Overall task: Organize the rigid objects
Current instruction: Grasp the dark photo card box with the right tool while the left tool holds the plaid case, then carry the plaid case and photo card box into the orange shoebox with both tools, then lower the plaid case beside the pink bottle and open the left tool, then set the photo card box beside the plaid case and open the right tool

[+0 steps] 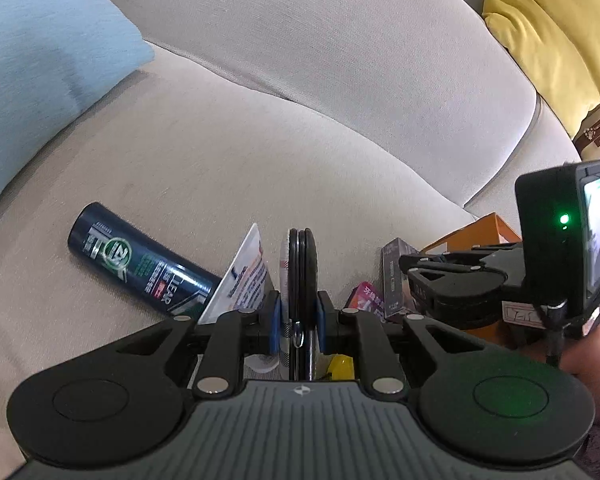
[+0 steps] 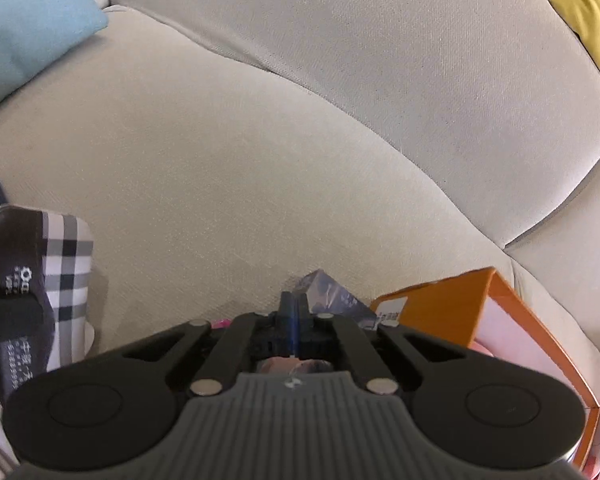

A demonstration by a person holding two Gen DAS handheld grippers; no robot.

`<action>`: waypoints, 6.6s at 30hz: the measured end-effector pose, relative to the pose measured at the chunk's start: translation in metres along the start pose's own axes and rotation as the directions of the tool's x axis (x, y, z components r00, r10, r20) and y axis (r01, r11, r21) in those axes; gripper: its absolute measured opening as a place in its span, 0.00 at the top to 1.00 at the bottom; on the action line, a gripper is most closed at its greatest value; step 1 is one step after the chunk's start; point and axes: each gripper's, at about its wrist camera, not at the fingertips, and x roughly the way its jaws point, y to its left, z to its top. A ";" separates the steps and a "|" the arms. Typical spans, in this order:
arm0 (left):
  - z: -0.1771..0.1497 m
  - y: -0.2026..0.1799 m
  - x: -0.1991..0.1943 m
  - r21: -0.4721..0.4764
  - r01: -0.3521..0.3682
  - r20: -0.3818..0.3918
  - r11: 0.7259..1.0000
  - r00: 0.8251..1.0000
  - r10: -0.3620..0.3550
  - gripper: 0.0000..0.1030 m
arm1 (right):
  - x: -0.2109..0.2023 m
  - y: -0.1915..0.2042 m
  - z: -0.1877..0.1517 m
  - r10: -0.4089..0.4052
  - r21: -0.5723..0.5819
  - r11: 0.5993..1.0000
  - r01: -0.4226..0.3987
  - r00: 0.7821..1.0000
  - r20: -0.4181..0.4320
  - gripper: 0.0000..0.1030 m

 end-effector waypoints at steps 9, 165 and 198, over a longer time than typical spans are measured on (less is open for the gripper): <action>0.002 0.000 0.001 -0.032 0.000 0.023 0.999 1.000 0.001 0.82 | 0.001 -0.007 0.003 -0.076 -0.033 0.997 0.074 0.994 -0.074 0.72; -0.032 -0.259 0.142 0.374 0.245 -0.318 0.895 0.940 -0.125 0.74 | -0.030 -0.299 -0.241 0.150 0.555 0.818 -0.148 0.988 0.041 0.81; -0.057 -0.259 0.154 0.382 0.275 -0.443 0.882 0.892 -0.086 0.74 | -0.034 -0.289 -0.253 0.222 0.497 0.852 -0.165 0.974 -0.056 0.80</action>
